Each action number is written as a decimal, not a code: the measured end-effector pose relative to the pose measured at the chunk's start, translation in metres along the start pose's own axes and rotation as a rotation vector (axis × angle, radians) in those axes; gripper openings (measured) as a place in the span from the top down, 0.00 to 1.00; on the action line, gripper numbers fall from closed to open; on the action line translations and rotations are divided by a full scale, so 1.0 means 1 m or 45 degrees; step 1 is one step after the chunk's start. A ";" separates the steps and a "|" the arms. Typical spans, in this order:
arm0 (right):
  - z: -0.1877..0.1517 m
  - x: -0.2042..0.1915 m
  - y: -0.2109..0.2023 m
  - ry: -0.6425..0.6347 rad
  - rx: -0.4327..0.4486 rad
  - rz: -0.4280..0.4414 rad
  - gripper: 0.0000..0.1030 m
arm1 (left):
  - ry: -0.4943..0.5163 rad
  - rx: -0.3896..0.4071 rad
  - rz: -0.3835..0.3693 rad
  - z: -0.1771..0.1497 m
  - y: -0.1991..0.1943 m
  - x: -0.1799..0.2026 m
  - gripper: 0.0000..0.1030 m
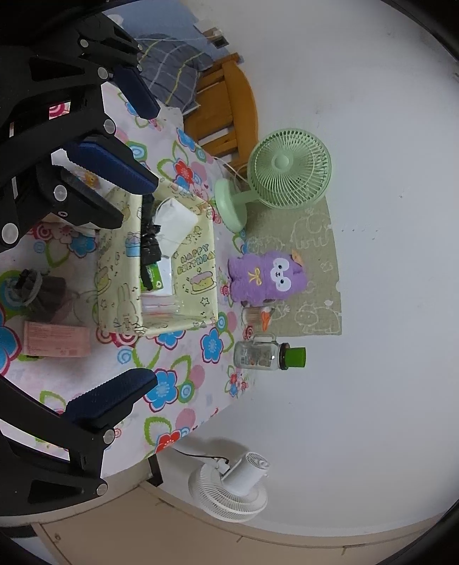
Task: Organize soft objects
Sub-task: 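Withdraw both open grippers up and away from the box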
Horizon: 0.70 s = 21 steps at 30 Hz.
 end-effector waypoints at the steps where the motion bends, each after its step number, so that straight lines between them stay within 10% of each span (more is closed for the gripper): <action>1: -0.001 0.000 -0.001 -0.001 -0.001 0.001 0.03 | -0.002 -0.003 0.000 -0.002 -0.001 0.000 0.00; 21: -0.039 -0.002 -0.014 -0.026 -0.020 0.018 0.03 | -0.019 -0.014 0.005 -0.042 -0.013 0.002 0.00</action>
Point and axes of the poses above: each gripper's, at about its wrist camera, not at the fingertips, and y roughly the way its jaws point, x to its right, z to its top, the point moved 1 cm from there along y, roughly the way its jaws point, and after that the axes turned 9 degrees about z, right-handed, at the moved point
